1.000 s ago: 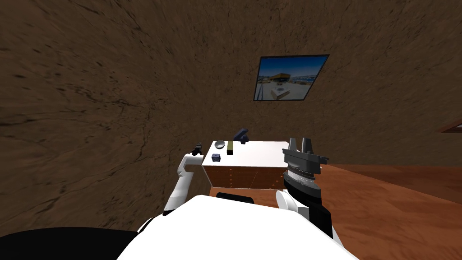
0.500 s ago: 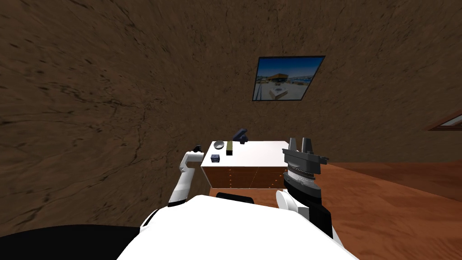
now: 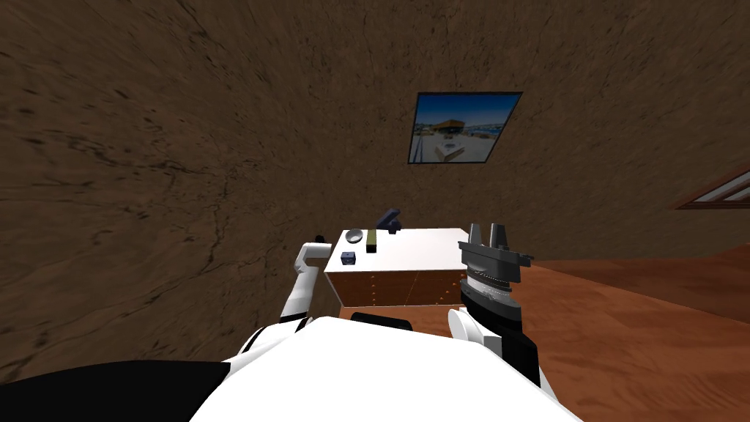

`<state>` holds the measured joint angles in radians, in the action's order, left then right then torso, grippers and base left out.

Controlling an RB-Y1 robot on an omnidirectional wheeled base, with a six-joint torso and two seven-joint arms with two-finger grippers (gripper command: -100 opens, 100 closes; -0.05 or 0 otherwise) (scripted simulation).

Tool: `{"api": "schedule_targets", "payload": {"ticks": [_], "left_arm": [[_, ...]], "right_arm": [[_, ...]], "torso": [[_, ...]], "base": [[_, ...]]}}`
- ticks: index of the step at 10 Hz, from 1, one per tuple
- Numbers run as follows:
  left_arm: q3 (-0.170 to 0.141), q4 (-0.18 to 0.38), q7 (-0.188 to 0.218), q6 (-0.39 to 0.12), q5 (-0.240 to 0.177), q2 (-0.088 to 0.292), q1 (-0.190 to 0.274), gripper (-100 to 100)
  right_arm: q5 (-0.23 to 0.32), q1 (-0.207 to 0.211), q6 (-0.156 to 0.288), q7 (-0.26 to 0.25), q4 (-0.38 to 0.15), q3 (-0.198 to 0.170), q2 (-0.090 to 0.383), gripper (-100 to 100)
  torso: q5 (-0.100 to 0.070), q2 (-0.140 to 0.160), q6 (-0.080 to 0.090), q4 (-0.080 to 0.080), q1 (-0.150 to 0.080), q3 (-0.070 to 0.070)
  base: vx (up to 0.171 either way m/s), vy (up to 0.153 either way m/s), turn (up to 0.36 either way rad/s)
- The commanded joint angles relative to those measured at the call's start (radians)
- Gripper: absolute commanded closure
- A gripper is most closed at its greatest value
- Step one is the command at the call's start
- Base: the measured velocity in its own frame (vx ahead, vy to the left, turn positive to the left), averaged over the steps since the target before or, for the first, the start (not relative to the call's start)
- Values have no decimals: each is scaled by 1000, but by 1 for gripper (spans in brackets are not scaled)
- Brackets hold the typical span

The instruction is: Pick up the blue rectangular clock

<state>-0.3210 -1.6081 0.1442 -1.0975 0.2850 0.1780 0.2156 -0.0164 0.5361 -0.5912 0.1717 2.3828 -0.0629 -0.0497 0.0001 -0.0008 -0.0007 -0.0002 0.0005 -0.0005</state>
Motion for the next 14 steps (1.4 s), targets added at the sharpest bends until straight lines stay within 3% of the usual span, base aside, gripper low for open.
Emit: {"api": "schedule_targets", "payload": {"ticks": [1, 2, 3, 4, 5, 6, 7, 8, 9, 10, 11, 14], "left_arm": [[-4, 7, -2, -29, -2, 1, 5, -100], [-27, 53, -9, -71, -8, -2, 44, -100], [-27, 54, -9, -95, -8, -2, 44, -100], [-50, 89, -17, -129, -14, -6, 83, -100], [-50, 100, -17, -158, -14, -6, 83, -100], [-73, 136, -25, -187, -21, -11, 120, -100], [-73, 144, -25, -219, -21, -11, 120, -100], [-95, 174, -33, -249, -29, -17, 156, -100], [-95, 186, -33, -276, -29, -17, 156, -100], [-115, 222, -41, -305, -38, -25, 191, -100], [-115, 226, -41, -330, -38, -25, 191, -100], [-153, 298, -56, -414, -54, -47, 254, -100]], "right_arm": [[0, 0, 0, 0, 0, 0, 0, 0], [0, 0, 0, 0, 0, 0, 0, 0], [0, 0, 0, 0, 0, 0, 0, 0], [0, 0, 0, 0, 0, 0, 0, 0], [0, 0, 0, 0, 0, 0, 0, 0], [0, 0, 0, 0, 0, 0, 0, 0], [0, 0, 0, 0, 0, 0, 0, 0], [0, 0, 0, 0, 0, 0, 0, 0], [0, 0, 0, 0, 0, 0, 0, 0], [0, 0, 0, 0, 0, 0, 0, 0], [0, 0, 0, 0, 0, 0, 0, 0], [0, 0, 0, 0, 0, 0, 0, 0]], "torso": [[0, 0, 0, 0, 0, 0], [0, 0, 0, 0, 0, 0], [0, 0, 0, 0, 0, 0], [0, 0, 0, 0, 0, 0], [0, 0, 0, 0, 0, 0], [0, 0, 0, 0, 1, 0], [0, 0, 0, 0, 1, 0], [0, 0, 0, 0, 0, 0], [0, -1, 0, 0, 1, 0], [0, -1, 0, 0, 0, 0], [0, 0, 0, 0, 0, 0], [0, 0, 0, 0, 0, 0]], "base": [[7, 4, 1], [11, 7, -46], [11, 11, -44], [11, 17, -60], [13, 19, -32], [18, 19, -51], [16, 16, -27], [23, 20, -47], [19, 17, -31], [15, 15, -42], [14, 13, -29], [21, 17, -42]]}}
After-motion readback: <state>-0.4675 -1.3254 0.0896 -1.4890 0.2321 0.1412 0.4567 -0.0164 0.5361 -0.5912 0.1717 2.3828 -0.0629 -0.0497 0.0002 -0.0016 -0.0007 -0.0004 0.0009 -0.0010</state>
